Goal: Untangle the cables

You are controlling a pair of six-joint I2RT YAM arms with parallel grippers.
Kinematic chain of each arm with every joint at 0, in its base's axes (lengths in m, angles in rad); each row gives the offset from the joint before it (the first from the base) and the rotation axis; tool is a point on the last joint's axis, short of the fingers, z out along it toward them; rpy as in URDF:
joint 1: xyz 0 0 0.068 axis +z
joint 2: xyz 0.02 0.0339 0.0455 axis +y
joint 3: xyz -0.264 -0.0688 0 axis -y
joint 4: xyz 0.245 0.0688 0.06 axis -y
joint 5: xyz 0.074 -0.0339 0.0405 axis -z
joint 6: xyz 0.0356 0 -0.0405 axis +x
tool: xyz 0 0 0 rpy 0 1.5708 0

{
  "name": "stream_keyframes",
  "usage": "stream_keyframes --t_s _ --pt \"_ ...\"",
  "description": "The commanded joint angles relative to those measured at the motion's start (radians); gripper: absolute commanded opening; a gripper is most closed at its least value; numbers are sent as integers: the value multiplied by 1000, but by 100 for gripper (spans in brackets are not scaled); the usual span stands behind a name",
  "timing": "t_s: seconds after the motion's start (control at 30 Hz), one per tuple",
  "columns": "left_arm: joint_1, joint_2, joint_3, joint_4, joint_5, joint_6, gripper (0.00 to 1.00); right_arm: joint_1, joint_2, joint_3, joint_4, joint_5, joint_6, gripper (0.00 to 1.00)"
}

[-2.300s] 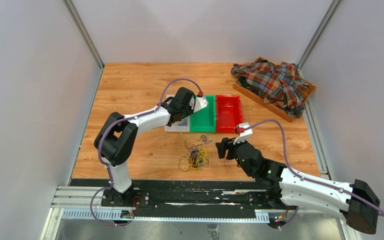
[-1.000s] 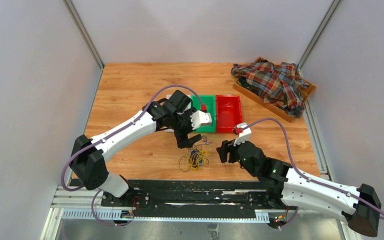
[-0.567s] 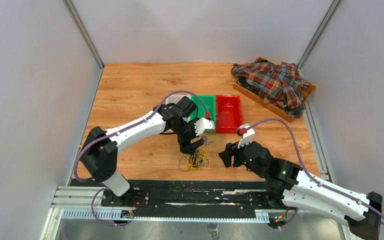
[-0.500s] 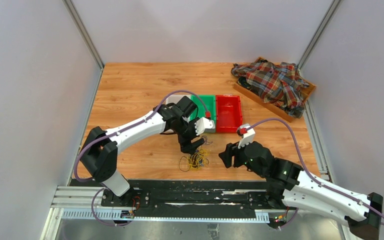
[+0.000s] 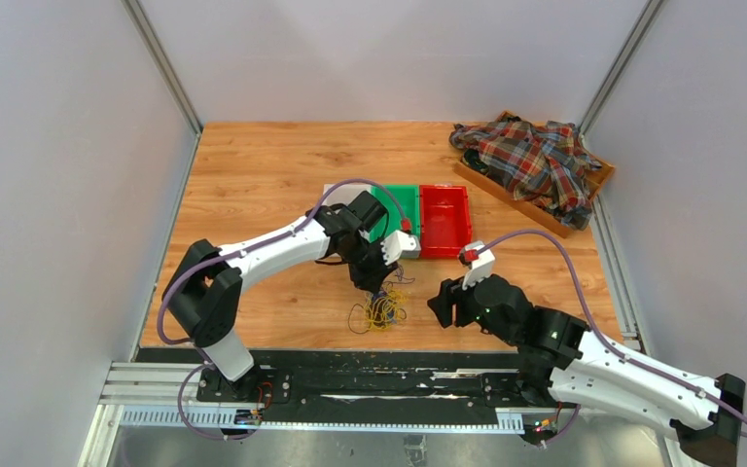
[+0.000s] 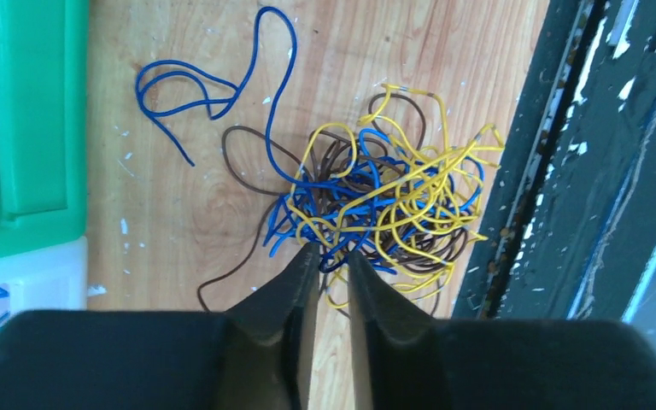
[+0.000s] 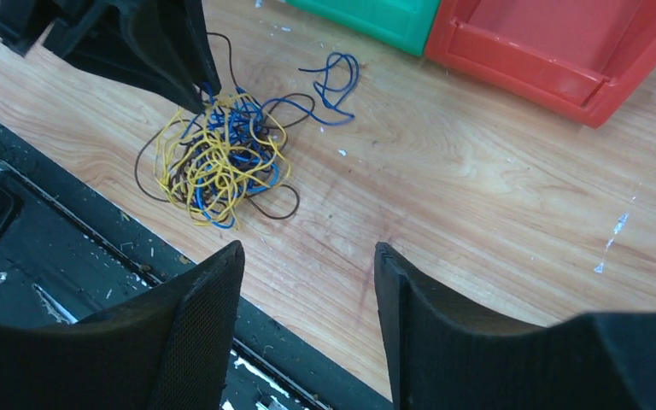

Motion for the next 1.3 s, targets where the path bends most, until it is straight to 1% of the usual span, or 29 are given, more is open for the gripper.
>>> stream_keyframes --t_s 0.0,0.07,0.17,0.3,0.4,0.5,0.57,0.77,0.83,1.1,1.27 --pt "-4 -46 4 31 -27 -32 16 -13 -9 36 21 23 -17 57" --pt "-4 -80 20 27 -39 -50 8 -13 -4 28 48 18 -12 56" --pt "-4 -133 47 5 -55 -66 1 -13 4 14 100 20 -10 56" --pt "-4 -192 63 -34 -44 -89 1 -13 34 15 193 20 -28 58" --pt "-4 -233 93 -97 -33 -102 1 -13 66 28 284 2 -58 67" --pt "-4 -289 127 -146 -25 -105 1 -13 106 57 384 -49 -116 81" --pt "-4 -321 148 -171 -20 -108 1 -11 140 81 444 -81 -144 83" --pt "-4 -365 220 -267 -7 -114 1 -1 261 173 541 -173 -178 84" --pt "-4 -377 217 -279 0 -110 1 11 290 196 555 -169 -189 84" --pt "-4 -402 208 -303 -12 -95 1 16 347 176 654 -170 -167 81" --pt "-4 -406 199 -302 -32 -79 1 16 350 185 637 -216 -171 80"
